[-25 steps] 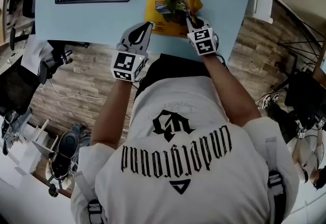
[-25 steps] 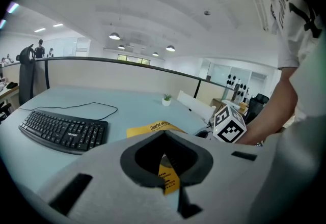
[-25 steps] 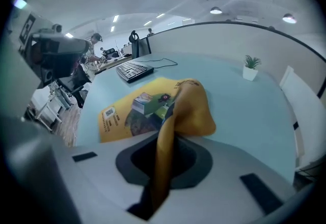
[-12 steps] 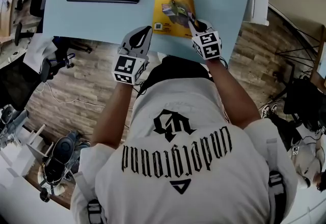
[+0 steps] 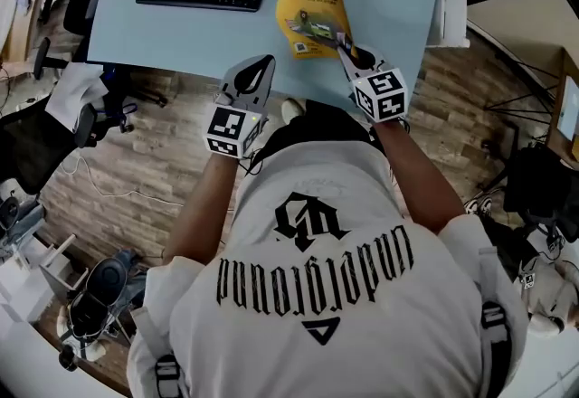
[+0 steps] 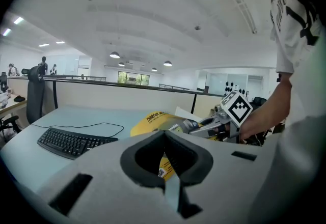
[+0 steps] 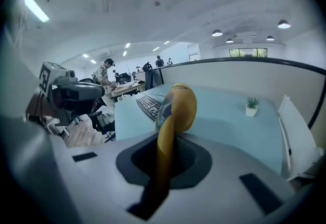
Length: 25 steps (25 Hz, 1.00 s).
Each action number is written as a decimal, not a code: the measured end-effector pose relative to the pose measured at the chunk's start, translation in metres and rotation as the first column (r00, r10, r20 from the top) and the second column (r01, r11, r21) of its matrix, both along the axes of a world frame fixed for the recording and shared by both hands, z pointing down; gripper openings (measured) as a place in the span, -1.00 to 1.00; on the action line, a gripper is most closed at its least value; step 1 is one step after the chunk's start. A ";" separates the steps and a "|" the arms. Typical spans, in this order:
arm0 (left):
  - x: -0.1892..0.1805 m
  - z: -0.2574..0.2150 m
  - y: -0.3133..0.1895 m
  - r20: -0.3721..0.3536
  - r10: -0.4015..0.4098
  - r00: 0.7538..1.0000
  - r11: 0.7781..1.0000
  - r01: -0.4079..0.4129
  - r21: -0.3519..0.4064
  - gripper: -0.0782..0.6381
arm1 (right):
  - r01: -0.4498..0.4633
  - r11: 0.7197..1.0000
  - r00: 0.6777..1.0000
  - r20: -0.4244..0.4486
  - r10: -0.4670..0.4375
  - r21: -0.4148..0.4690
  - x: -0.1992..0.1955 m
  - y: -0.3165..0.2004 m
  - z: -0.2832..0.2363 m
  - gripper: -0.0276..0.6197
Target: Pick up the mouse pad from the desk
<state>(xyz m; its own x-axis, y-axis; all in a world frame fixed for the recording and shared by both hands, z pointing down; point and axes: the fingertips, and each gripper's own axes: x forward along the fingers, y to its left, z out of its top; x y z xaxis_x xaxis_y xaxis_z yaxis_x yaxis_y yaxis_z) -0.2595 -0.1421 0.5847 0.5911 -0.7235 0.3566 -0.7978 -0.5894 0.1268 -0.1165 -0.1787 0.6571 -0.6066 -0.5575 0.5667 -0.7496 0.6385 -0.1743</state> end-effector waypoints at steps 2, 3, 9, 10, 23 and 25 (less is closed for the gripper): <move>0.001 -0.004 0.008 -0.019 0.002 1.000 1.000 -0.002 0.007 -0.76 | 0.003 1.000 1.000 -0.002 -0.003 0.020 0.001 0.006 -0.010 -0.84; 0.001 -0.005 0.013 -0.032 0.000 1.000 1.000 0.000 0.008 -0.76 | 0.000 1.000 1.000 -0.001 0.000 0.028 0.002 0.010 -0.016 -0.84; -0.002 -0.014 0.034 -0.060 0.013 0.998 1.000 -0.012 0.021 -0.76 | -0.019 0.997 1.000 0.008 0.019 0.072 0.006 0.028 -0.046 -0.84; -0.001 -0.017 0.036 -0.068 0.016 0.998 1.000 -0.015 0.024 -0.76 | -0.026 0.997 1.000 0.014 0.025 0.077 0.009 0.032 -0.050 -0.84; 0.027 -0.037 0.036 -0.063 0.041 0.997 0.997 -0.036 0.073 -0.76 | -0.049 0.995 0.994 0.101 0.041 0.083 0.042 0.061 -0.090 -0.84; 0.038 -0.038 0.038 -0.056 0.043 0.997 0.996 -0.039 0.075 -0.76 | -0.037 0.995 0.994 0.106 0.027 0.096 0.053 0.065 -0.097 -0.84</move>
<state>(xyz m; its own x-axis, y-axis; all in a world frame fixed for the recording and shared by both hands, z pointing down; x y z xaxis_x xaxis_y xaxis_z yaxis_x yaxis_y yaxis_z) -0.2213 -0.1042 0.5462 0.6388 -0.7213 0.2678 -0.7655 -0.6307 0.1274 -0.0634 -0.1137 0.5598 -0.6405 -0.6273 0.4430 -0.7510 0.6322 -0.1906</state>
